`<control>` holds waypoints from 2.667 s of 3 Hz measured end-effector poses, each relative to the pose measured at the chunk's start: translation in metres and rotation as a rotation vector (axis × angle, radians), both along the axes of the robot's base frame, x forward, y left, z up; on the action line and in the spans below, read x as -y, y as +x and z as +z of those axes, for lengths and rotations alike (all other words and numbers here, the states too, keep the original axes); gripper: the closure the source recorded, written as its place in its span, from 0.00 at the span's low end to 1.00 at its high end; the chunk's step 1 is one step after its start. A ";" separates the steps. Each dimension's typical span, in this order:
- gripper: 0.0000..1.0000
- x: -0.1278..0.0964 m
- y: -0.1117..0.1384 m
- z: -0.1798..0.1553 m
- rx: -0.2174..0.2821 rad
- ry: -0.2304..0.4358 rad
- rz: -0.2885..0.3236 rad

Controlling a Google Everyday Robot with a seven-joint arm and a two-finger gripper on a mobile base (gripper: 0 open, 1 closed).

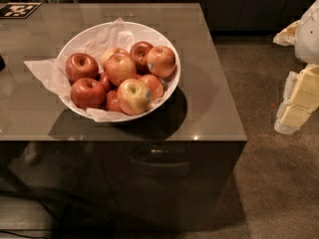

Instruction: Pick apple from white bowl

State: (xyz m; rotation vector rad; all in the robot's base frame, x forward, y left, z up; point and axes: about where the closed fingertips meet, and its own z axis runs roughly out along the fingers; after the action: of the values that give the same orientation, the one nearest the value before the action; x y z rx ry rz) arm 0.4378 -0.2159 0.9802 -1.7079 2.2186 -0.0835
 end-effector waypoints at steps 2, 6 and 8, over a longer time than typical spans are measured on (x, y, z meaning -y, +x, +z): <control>0.00 -0.004 0.003 0.004 0.011 0.003 0.012; 0.00 -0.122 0.056 0.022 -0.061 0.083 0.328; 0.00 -0.147 0.090 0.023 -0.018 0.129 0.353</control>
Offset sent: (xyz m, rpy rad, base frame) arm 0.0087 0.0109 0.0058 0.0081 -0.0072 0.0363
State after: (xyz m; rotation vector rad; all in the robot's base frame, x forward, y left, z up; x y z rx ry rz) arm 0.5280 -0.0693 1.0036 -2.0003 1.8548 0.1579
